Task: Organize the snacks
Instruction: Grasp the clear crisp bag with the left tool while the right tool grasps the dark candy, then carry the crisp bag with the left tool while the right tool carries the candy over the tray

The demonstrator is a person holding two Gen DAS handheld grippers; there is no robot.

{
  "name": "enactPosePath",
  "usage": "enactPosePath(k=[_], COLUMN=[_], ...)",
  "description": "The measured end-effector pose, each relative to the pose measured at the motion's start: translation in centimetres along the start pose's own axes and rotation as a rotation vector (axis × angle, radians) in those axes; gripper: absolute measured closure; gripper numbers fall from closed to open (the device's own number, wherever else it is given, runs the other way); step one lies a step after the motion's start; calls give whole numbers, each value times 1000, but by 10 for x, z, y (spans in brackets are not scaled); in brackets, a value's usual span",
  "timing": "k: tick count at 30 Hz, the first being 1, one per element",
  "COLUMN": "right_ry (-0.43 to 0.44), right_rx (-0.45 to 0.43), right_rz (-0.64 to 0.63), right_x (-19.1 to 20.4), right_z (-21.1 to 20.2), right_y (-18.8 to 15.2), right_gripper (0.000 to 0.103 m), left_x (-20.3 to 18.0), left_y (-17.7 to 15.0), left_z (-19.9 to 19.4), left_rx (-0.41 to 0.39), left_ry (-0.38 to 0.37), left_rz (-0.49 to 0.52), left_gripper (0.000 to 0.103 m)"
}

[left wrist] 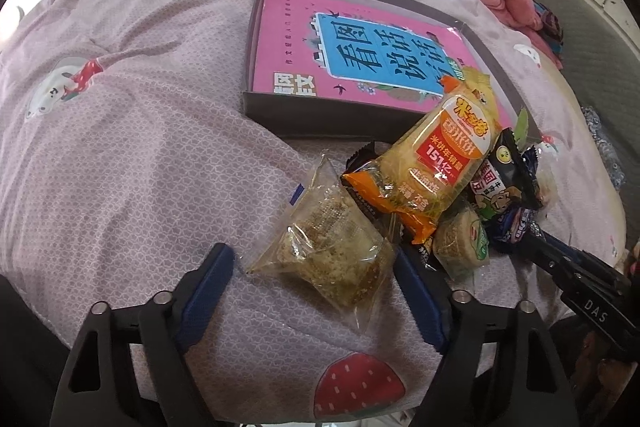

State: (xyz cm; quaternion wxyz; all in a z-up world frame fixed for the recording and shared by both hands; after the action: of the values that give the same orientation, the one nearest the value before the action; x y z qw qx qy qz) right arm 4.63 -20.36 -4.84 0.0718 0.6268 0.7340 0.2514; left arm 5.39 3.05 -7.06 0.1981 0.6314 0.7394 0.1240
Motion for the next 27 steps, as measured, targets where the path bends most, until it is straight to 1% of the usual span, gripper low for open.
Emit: enactPosePath(k=[1, 3, 8, 15, 17, 21, 27], right_ry=[7, 16, 40, 78, 74, 82, 93], right_rx=[-4, 6, -32, -149, -165, -201, -241], right_rz=[7, 23, 30, 82, 81, 67, 36], right_x=[-2, -5, -6, -19, -20, -19, -15], right_z=[1, 1, -11, -34, -37, -46, -54], right_y=[-1, -3, -1, -1, 0, 2, 4], right_gripper=[75, 76, 76, 76, 76, 76, 76], left_x=[0, -2, 0, 2, 2, 4, 9], left_y=[0, -1, -2, -2, -2, -3, -6], left_z=[0, -1, 0, -1, -2, -6, -15], left_rx=[-2, -4, 2, 1, 0, -6, -15], left_ry=[-1, -1, -21, -36, -36, -35, -44], left_rz=[2, 9, -6, -5, -5, -2, -10], left_gripper=[27, 28, 30, 36, 37, 44, 46])
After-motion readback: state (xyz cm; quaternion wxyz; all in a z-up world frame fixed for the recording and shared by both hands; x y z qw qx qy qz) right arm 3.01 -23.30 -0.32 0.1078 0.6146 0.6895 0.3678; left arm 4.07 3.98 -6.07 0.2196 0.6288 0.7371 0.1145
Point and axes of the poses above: each gripper's, at about its wrist camera, not at the fingertips, and z roughly the way its jaws point, x to its left, y to its top, the point moved 1 cm from there along z, roughly the way its jaws point, and after that the axes turned 5 degrees about y, right-handed, at the moved point
